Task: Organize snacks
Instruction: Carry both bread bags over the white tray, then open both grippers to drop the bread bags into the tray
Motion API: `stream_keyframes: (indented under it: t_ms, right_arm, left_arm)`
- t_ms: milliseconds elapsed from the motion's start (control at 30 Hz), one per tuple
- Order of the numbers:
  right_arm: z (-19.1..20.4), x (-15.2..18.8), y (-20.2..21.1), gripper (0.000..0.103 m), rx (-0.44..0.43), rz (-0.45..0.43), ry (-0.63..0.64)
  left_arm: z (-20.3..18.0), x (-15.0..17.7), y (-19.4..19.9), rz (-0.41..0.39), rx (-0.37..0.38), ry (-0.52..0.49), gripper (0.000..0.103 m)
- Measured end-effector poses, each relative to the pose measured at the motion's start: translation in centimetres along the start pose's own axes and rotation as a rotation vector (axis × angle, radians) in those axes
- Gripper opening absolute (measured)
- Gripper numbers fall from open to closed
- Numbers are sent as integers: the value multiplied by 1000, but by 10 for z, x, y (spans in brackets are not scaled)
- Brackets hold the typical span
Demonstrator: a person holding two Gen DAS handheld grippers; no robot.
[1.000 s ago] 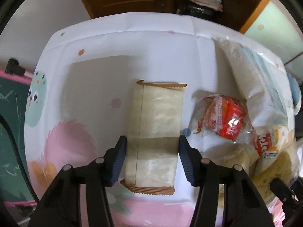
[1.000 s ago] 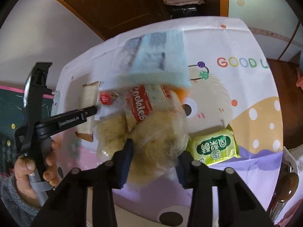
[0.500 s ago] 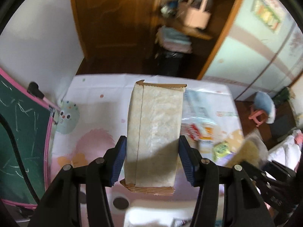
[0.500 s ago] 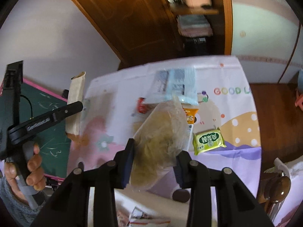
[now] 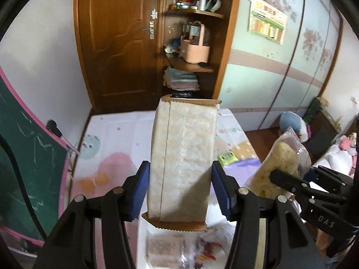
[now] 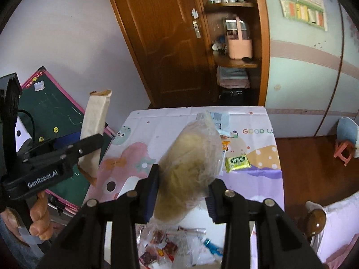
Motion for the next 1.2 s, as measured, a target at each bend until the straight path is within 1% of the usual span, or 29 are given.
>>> stream_keyframes:
  t_ms: [100, 233, 333, 400, 467, 600, 767, 833, 1000, 1100, 1167, 1200]
  right_arm:
    - [4, 20, 5, 37, 36, -19, 14]
    - [9, 51, 0, 37, 63, 2, 29]
    - [9, 72, -6, 37, 44, 28, 5]
    - [9, 84, -9, 37, 36, 38, -15]
    - [8, 96, -15, 37, 29, 52, -30]
    - [11, 117, -31, 37, 10, 122, -29]
    - [14, 133, -47, 36, -11, 196, -29]
    - [16, 136, -51, 32, -23, 214, -30]
    - [19, 138, -55, 32, 2, 229, -11]
    - [15, 140, -59, 32, 22, 243, -21]
    - [10, 139, -58, 32, 31, 244, -36]
    - [8, 139, -58, 32, 35, 240, -45]
  left_arm:
    - [-7, 25, 0, 5, 9, 2, 53]
    - [-12, 59, -6, 21, 12, -3, 53]
    - [-12, 80, -16, 45, 21, 3, 53]
    - [-11, 97, -22, 59, 15, 8, 53]
    - [-11, 106, -29, 78, 11, 12, 53]
    - [-9, 129, -47, 147, 37, 41, 53]
    - [-10, 144, -60, 190, 47, 54, 53]
    - [-11, 145, -62, 196, 45, 52, 53]
    - [-14, 143, -62, 184, 24, 36, 54]
    - [-14, 141, -60, 171, 12, 32, 54]
    - [-15, 139, -58, 159, 15, 35, 67]
    - [-15, 138, -57, 153, 19, 37, 82]
Point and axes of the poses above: each gripper's, at about its wrist camera, not at the fingertips, and y roughly against the way its jaws point, z to its left, x to its underside, the point moved 7 cm from there along -y, roughly the way its jaws point, and after that the axes turned 8 degrees about z, right-handed, at the moved point
